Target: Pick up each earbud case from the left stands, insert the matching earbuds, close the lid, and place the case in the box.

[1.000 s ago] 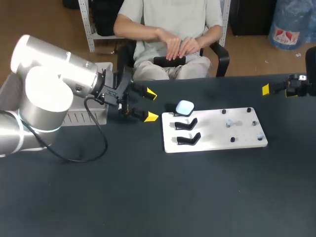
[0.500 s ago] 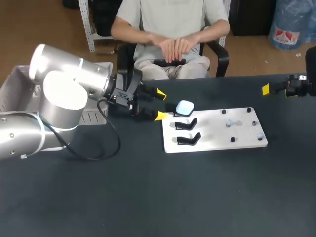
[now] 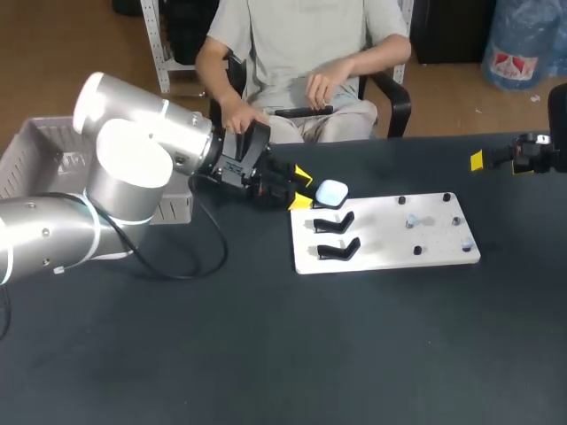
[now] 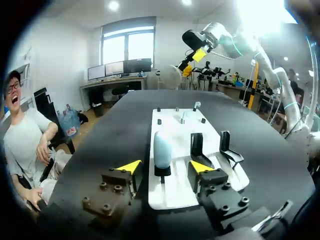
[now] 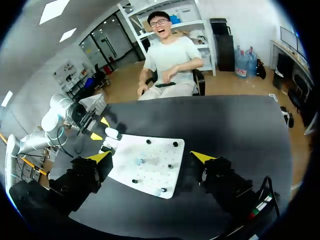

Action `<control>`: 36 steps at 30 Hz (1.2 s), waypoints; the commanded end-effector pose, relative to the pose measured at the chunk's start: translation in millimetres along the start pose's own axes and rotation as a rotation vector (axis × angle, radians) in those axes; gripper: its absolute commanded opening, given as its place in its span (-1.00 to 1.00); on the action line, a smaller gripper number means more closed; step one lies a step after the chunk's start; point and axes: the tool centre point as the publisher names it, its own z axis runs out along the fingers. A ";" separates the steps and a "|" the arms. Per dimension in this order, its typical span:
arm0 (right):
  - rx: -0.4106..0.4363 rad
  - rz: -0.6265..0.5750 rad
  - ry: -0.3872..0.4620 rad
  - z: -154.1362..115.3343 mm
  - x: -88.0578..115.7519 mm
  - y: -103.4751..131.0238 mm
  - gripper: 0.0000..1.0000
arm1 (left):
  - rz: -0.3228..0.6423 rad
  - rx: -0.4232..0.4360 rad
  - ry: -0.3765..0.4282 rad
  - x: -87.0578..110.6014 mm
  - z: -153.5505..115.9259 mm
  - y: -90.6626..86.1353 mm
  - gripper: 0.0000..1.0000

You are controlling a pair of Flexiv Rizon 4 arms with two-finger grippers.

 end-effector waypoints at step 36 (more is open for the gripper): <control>-0.002 -0.001 0.000 -0.2 0.2 -0.7 1.00 | 0.019 0.053 -0.017 -6.4 29.3 2.1 -0.08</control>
